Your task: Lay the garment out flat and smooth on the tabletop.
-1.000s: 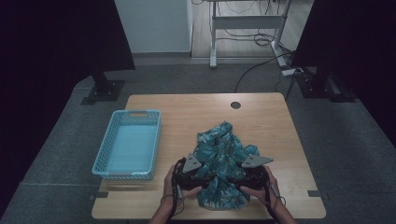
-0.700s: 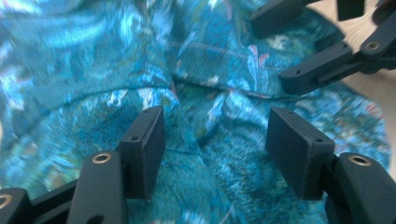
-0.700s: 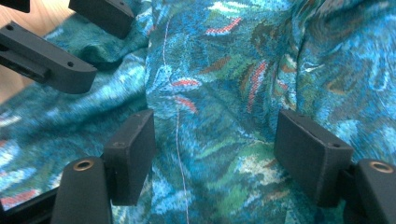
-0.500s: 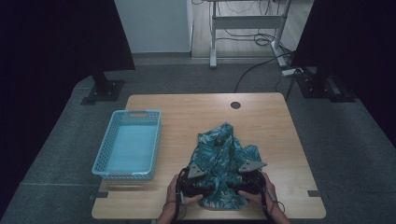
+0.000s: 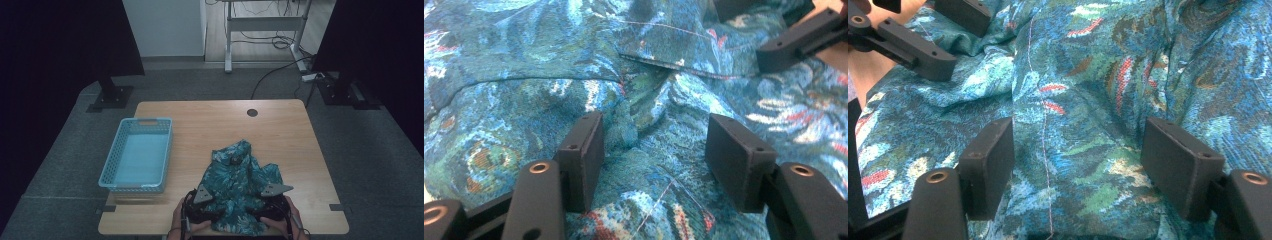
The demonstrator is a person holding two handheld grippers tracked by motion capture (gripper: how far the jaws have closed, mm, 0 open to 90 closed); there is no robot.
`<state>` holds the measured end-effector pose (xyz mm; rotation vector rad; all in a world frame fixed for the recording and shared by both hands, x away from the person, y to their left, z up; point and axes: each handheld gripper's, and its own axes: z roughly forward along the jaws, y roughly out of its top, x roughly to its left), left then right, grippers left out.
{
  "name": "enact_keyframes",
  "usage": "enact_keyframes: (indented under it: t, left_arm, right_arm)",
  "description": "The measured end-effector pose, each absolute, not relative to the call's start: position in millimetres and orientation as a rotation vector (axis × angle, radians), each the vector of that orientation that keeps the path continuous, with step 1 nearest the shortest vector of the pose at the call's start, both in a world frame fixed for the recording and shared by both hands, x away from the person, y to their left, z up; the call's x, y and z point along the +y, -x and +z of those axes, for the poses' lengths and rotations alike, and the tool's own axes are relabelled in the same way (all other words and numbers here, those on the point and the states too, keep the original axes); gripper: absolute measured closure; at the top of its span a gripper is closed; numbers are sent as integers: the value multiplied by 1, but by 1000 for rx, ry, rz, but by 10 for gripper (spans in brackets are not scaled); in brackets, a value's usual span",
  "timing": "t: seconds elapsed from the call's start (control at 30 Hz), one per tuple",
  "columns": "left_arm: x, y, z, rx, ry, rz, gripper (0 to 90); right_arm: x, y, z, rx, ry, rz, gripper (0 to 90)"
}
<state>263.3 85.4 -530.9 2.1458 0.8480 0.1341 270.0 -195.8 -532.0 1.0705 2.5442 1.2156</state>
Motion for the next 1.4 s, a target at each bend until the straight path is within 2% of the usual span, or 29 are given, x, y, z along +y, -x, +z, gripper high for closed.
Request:
enact_keyframes:
  t: [0.37, 0.77, 1.1, 1.4]
  left_arm:
    - [90, -258, -531, 812, -2161, 126, 405]
    - [90, -257, -532, 811, -2153, 144, 423]
    - [88, -256, -532, 822, -2146, 147, 379]
    - [86, -255, -532, 805, -2157, 160, 361]
  right_arm:
    - [-194, -255, -526, 2535, -1069, 1175, 311]
    - [-179, -242, -501, 2456, -924, 1182, 351]
    - [-151, -246, -507, 2508, -816, 1093, 349]
    - [-152, -252, -519, 2500, -865, 1048, 327]
